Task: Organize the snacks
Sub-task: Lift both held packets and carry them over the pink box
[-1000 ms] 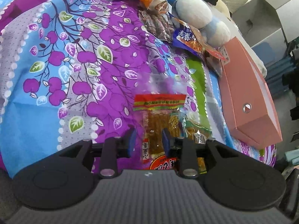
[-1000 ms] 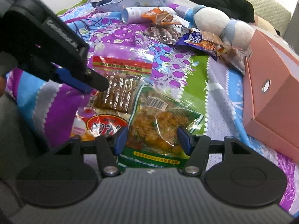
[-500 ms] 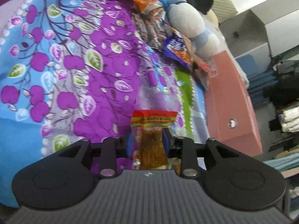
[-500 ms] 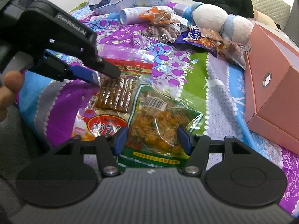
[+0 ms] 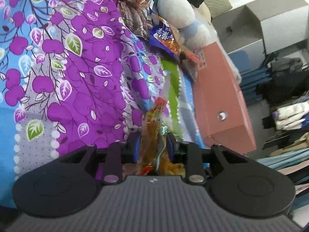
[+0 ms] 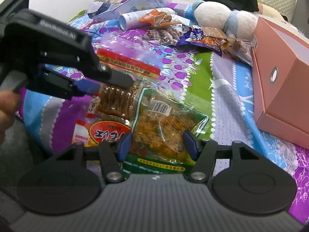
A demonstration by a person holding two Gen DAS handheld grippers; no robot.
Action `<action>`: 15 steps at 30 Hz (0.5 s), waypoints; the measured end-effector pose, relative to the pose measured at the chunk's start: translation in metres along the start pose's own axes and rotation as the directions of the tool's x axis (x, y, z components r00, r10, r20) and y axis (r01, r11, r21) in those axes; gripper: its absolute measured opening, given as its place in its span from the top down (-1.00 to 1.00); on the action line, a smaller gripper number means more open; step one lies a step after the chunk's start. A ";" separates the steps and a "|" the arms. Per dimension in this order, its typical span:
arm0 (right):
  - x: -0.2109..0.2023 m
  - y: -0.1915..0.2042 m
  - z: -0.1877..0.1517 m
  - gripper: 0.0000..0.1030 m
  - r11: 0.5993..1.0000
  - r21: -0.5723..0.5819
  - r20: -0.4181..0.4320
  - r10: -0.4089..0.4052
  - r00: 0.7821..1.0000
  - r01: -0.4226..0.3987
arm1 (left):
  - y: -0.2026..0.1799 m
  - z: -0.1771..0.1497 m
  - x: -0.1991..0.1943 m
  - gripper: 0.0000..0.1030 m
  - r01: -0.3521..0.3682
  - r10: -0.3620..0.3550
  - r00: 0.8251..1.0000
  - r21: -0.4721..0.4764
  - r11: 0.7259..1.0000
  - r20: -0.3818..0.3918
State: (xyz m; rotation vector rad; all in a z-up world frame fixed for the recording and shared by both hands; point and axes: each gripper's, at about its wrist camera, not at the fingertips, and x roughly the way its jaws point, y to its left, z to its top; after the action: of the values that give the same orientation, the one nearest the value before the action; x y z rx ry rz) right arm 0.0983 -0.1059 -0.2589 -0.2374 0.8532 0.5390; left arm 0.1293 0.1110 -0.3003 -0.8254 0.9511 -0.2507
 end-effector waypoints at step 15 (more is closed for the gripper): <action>-0.038 -0.015 0.017 -0.15 0.992 0.120 0.040 -0.036 0.999 0.031 | -0.062 -0.008 -0.035 0.86 -0.169 0.149 0.983 0.220 0.961 0.105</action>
State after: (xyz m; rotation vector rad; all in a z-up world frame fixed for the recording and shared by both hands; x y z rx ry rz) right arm 0.0971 -0.1256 -0.2189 -0.1300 0.8358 0.4583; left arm 0.1127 0.0834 -0.2364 -0.5412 0.8822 -0.1784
